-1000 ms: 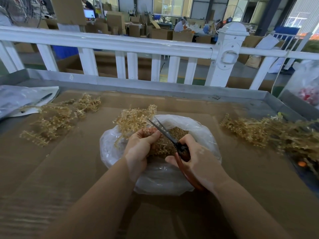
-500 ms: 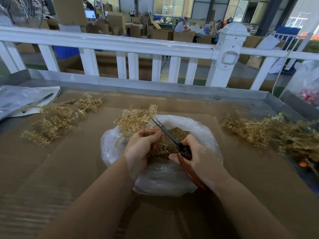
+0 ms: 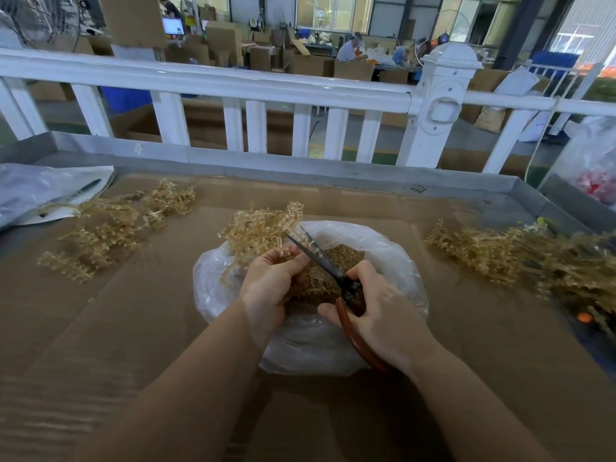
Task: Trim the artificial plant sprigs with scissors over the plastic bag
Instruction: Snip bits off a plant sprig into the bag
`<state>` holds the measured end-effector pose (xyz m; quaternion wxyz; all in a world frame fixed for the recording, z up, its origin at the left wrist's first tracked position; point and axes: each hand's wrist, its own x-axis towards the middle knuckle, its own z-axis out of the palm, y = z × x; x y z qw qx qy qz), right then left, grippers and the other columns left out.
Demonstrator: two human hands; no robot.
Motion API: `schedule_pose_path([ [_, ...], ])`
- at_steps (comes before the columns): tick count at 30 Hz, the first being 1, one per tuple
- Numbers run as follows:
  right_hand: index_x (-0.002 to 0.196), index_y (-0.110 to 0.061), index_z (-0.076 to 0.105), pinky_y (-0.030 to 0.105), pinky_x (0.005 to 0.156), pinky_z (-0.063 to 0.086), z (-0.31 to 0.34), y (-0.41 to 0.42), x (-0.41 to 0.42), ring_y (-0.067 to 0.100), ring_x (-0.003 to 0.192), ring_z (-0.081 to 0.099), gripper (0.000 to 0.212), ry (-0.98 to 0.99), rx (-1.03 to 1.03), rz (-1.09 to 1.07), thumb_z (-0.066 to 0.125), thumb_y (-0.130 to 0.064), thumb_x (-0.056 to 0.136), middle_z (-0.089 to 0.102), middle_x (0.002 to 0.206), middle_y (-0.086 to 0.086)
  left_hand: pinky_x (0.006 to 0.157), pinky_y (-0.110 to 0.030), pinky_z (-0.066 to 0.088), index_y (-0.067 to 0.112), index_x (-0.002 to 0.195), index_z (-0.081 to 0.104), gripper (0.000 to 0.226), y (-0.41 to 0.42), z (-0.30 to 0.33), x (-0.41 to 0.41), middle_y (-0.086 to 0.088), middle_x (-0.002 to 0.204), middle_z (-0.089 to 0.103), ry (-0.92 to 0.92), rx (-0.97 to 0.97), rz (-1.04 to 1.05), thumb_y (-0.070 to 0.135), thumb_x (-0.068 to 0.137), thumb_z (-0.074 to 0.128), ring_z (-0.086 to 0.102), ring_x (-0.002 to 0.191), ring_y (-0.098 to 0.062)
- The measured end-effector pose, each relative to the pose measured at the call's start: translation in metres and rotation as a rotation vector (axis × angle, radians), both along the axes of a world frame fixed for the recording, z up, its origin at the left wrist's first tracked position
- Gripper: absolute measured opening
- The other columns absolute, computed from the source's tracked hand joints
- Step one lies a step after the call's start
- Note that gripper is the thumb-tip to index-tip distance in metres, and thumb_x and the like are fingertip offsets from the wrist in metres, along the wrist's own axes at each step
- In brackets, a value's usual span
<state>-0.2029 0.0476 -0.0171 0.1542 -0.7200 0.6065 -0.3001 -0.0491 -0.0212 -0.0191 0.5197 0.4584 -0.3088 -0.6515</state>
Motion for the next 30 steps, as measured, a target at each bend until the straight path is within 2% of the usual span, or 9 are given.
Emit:
schedule_pose_path([
  [3, 0.099, -0.029, 0.043, 0.027, 0.078, 0.047, 0.0006, -0.0024, 0.0017, 0.008, 0.087, 0.053, 0.045, -0.005, 0.009, 0.004, 0.063, -0.061, 0.076, 0.055, 0.092, -0.008, 0.044, -0.02, 0.047, 0.013, 0.077, 0.06, 0.016, -0.0001, -0.0006, 0.0003, 0.005, 0.048, 0.057, -0.009, -0.001, -0.005, -0.001, 0.082, 0.066, 0.05, 0.04, -0.005],
  [8, 0.095, -0.031, 0.041, 0.013, 0.066, 0.038, -0.0011, -0.0051, 0.0036, -0.001, 0.081, 0.051, 0.041, -0.009, -0.014, 0.0, 0.064, -0.059, 0.077, 0.053, 0.086, -0.012, 0.046, -0.022, 0.051, 0.011, 0.079, 0.061, 0.014, -0.0005, 0.0005, 0.0016, 0.003, 0.052, 0.061, 0.01, 0.017, -0.039, -0.001, 0.081, 0.067, 0.054, 0.043, -0.008],
  [12, 0.095, -0.029, 0.042, 0.009, 0.061, 0.039, -0.0021, -0.0072, 0.0044, -0.004, 0.075, 0.052, 0.041, -0.006, -0.023, -0.008, 0.064, -0.058, 0.078, 0.053, 0.082, -0.014, 0.044, -0.021, 0.049, 0.01, 0.08, 0.061, 0.012, -0.0007, 0.0011, 0.0017, 0.004, 0.049, 0.059, 0.022, 0.032, -0.057, 0.001, 0.08, 0.069, 0.051, 0.04, -0.007],
  [19, 0.089, -0.023, 0.045, 0.01, 0.059, 0.04, -0.0033, -0.0101, 0.0036, -0.002, 0.06, 0.051, 0.037, -0.025, -0.049, -0.012, 0.066, -0.052, 0.079, 0.051, 0.068, -0.013, 0.049, -0.024, 0.048, 0.009, 0.078, 0.06, 0.013, -0.0018, 0.0002, 0.0034, 0.004, 0.047, 0.057, 0.013, 0.031, -0.084, 0.002, 0.082, 0.069, 0.049, 0.039, -0.006],
  [23, 0.091, -0.025, 0.045, 0.011, 0.059, 0.04, -0.0035, -0.0097, 0.0036, -0.003, 0.06, 0.051, 0.037, -0.011, -0.064, -0.01, 0.066, -0.053, 0.08, 0.051, 0.069, -0.014, 0.062, -0.033, 0.055, 0.005, 0.094, 0.066, 0.014, -0.0019, 0.0026, 0.0049, -0.003, 0.065, 0.064, 0.004, 0.061, -0.085, 0.003, 0.08, 0.07, 0.058, 0.056, -0.014],
  [27, 0.092, -0.023, 0.045, 0.013, 0.058, 0.04, -0.0028, -0.0082, 0.0019, 0.001, 0.063, 0.052, 0.038, -0.02, -0.063, -0.002, 0.064, -0.054, 0.08, 0.052, 0.071, -0.013, 0.054, -0.026, 0.054, 0.01, 0.095, 0.068, 0.016, -0.0044, 0.0064, 0.0063, -0.001, 0.066, 0.066, 0.027, 0.122, -0.047, 0.011, 0.08, 0.072, 0.057, 0.049, -0.011],
  [30, 0.094, -0.023, 0.045, 0.015, 0.06, 0.042, -0.0022, -0.0073, 0.0007, 0.002, 0.066, 0.053, 0.038, -0.013, -0.052, 0.011, 0.062, -0.055, 0.08, 0.053, 0.075, -0.012, 0.043, -0.021, 0.049, 0.013, 0.083, 0.068, 0.006, -0.0025, 0.0088, 0.0042, 0.001, 0.055, 0.066, 0.089, 0.122, -0.028, 0.011, 0.08, 0.072, 0.057, 0.04, -0.009],
])
